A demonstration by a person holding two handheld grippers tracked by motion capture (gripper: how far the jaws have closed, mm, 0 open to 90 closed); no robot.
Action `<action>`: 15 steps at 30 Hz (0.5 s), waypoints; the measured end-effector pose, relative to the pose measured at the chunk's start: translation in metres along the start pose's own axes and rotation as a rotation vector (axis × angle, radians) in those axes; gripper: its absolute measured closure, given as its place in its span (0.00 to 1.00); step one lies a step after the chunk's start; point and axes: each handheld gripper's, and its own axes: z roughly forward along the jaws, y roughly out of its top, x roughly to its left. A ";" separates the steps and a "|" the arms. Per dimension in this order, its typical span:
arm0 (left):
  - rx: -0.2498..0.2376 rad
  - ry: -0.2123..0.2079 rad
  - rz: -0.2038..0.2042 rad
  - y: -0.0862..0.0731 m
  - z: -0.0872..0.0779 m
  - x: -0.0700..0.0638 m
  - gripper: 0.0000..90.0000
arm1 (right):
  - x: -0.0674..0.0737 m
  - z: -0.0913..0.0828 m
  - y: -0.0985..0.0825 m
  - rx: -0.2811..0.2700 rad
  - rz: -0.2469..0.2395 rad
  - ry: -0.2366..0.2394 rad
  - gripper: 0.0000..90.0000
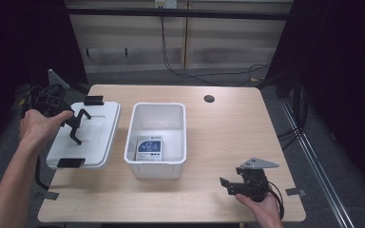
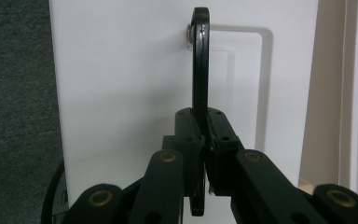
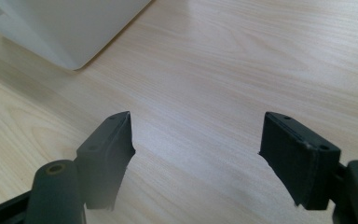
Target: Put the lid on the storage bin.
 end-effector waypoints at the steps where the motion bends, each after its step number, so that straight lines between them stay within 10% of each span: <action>1: -0.002 0.014 0.007 0.000 -0.002 -0.001 0.94 | 0.000 0.000 0.000 0.000 0.002 0.000 0.28; 15: 0.004 0.060 0.012 0.006 -0.022 -0.016 0.95 | 0.000 0.001 0.000 0.007 -0.002 -0.003 0.28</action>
